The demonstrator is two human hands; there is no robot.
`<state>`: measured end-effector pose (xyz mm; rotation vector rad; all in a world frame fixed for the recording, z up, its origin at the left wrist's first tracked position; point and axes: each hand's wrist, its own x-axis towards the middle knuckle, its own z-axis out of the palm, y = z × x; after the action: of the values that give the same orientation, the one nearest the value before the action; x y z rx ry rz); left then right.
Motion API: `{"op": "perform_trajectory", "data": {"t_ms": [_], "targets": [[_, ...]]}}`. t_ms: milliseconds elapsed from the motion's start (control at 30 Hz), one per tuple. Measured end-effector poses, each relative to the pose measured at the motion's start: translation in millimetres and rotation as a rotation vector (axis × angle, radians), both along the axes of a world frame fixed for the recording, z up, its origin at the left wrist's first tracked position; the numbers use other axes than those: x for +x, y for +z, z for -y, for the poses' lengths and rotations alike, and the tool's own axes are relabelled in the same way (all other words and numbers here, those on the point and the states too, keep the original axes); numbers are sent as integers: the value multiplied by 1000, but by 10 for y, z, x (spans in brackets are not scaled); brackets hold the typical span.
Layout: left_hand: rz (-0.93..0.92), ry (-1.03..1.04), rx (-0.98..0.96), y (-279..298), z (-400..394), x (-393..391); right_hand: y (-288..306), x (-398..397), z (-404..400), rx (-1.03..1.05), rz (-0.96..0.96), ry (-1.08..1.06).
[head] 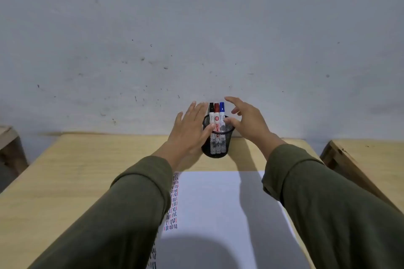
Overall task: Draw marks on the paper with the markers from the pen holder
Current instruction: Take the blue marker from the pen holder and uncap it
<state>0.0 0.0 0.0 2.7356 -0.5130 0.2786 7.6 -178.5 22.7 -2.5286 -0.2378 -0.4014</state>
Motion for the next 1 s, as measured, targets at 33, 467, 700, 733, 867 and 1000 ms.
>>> {"op": "perform_trajectory", "data": {"t_ms": [33,467,700,733,867,1000], "targets": [[1,1,6,-12,-6,18,6,33,-7,21,-13,-1],[30,-84,54,-237,-36,72,-125,224,-42,65,-40,32],[-25,-62,-10,-195,-23,72,-115,171,-73,147,-13,-15],[-29,-59,-7,-170,-26,67,-96,150,-82,179,-10,-24],[-15,-39,29,5,-49,37,89,78,-101,353,21,-51],[61,-29,-13,276,-110,-27,421,-4,-116,467,102,-66]]}}
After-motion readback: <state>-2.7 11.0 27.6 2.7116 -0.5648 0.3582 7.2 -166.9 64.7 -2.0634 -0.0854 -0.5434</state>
